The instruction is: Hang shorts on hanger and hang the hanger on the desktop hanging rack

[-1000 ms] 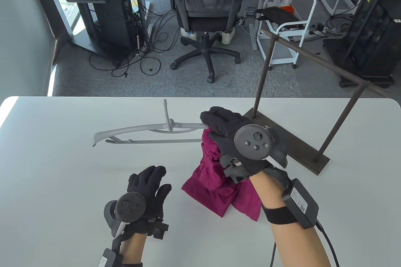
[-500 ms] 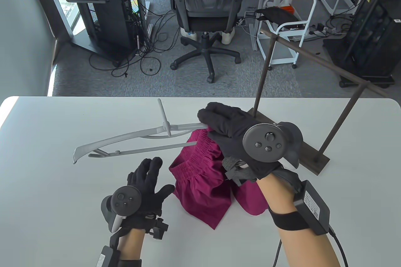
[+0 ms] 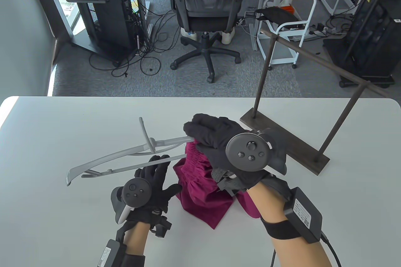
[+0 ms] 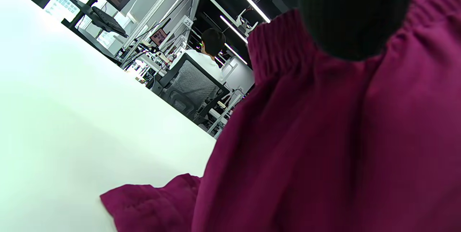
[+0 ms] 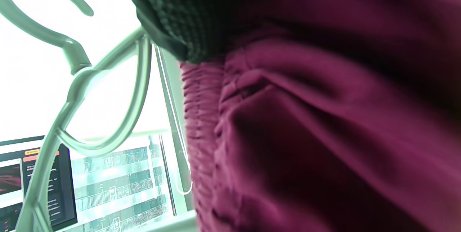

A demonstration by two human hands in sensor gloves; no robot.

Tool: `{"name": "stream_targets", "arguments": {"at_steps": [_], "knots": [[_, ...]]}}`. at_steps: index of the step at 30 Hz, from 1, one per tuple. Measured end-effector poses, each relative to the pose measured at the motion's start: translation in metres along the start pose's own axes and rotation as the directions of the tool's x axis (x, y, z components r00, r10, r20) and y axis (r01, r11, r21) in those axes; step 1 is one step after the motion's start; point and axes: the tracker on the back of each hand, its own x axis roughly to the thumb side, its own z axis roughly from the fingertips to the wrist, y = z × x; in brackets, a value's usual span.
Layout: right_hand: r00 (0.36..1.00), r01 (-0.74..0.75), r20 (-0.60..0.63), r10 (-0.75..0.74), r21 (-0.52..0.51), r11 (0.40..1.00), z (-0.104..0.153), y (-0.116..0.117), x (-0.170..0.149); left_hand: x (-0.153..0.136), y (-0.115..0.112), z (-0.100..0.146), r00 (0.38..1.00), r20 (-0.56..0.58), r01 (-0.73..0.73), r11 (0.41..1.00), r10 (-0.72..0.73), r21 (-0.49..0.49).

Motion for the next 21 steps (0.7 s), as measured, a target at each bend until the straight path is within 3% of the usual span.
{"name": "stream_targets", "arguments": {"at_steps": [11,21], "knots": [[0.998,0.051,-0.045,-0.051,0.008,0.999,0.001,0.012,-0.005,0.000,-0.010,-0.001,0.999,0.018,0.040,0.999,-0.040,-0.033],[0.992,0.044,-0.120,-0.047,-0.021,0.999,0.007,0.010,-0.032,-0.008,-0.014,-0.001,0.999,0.020,0.040,0.985,-0.037,-0.167]]}}
